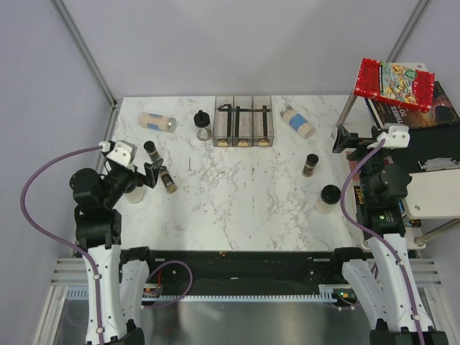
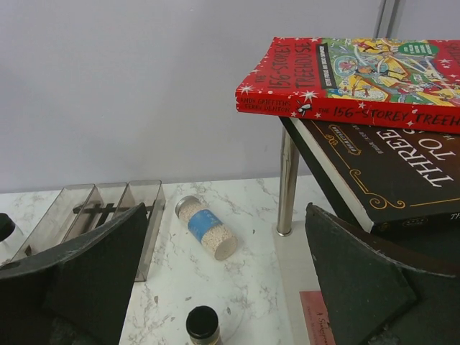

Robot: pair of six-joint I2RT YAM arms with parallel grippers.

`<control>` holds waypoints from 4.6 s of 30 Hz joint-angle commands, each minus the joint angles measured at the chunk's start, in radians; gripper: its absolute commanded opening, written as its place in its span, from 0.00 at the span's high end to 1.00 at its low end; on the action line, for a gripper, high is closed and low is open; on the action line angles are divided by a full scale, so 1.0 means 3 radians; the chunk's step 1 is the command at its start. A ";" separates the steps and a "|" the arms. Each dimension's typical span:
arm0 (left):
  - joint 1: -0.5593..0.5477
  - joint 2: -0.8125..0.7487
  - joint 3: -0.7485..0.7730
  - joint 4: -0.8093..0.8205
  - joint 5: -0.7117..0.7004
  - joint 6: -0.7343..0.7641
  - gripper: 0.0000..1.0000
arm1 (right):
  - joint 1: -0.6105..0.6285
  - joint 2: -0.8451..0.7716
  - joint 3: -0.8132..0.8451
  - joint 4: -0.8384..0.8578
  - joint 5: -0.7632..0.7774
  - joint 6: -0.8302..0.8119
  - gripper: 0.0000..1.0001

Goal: Organize the condiment bottles
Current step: Move the storage box to the center of the board.

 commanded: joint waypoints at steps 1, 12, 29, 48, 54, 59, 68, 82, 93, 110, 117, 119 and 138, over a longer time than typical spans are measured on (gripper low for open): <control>0.0031 -0.0016 -0.0017 0.0144 0.0043 -0.0075 0.01 | -0.0015 -0.0006 0.0086 0.0086 -0.0212 -0.0119 0.02; 0.0056 -0.0047 -0.0043 -0.0102 0.0667 0.0309 0.00 | -0.0036 0.0091 0.0112 -0.0899 -0.2313 -0.1627 0.02; 0.0061 0.0117 -0.0272 0.0307 -0.0079 0.0135 0.00 | 0.0107 0.2068 0.1701 -0.1668 -0.2279 -0.1225 0.02; 0.0067 0.0449 -0.0590 0.0359 0.0227 0.0273 0.00 | 0.1033 0.4774 0.3777 -0.1391 -0.1082 -0.0790 0.02; 0.0072 0.0561 -0.0574 0.0318 0.0319 0.0314 0.00 | 0.1048 0.5250 0.4090 -0.1524 -0.1061 -0.0703 0.02; 0.0077 0.0602 -0.0549 0.0267 0.0340 0.0355 0.00 | 0.1063 0.5409 0.4064 -0.1524 -0.1159 -0.0636 0.02; 0.0072 0.0597 -0.0549 0.0226 0.0391 0.0391 0.01 | 0.1145 0.5496 0.3952 -0.1540 -0.1026 -0.0651 0.02; 0.0072 0.0597 -0.0554 0.0200 0.0432 0.0432 0.01 | 0.1161 0.5659 0.3982 -0.1509 -0.0929 -0.0549 0.18; 0.0072 0.0613 -0.0533 0.0154 0.0493 0.0462 0.01 | 0.1186 0.5629 0.3988 -0.1534 -0.0857 -0.0575 0.39; 0.0072 0.0541 -0.0554 0.0139 0.0534 0.0478 0.01 | 0.1273 0.4959 0.3114 -0.1632 -0.0923 -0.0963 0.60; 0.0067 0.0531 -0.0554 0.0134 0.0560 0.0478 0.00 | 0.1278 0.4745 0.2878 -0.1785 -0.1148 -0.1106 0.67; 0.0072 0.0526 -0.0554 0.0129 0.0565 0.0478 0.01 | 0.1288 0.4648 0.2781 -0.1877 -0.1240 -0.1239 0.67; 0.0072 0.0470 -0.0580 0.0129 0.0601 0.0488 0.01 | 0.1406 0.3967 0.2060 -0.2740 -0.1552 -0.2067 0.69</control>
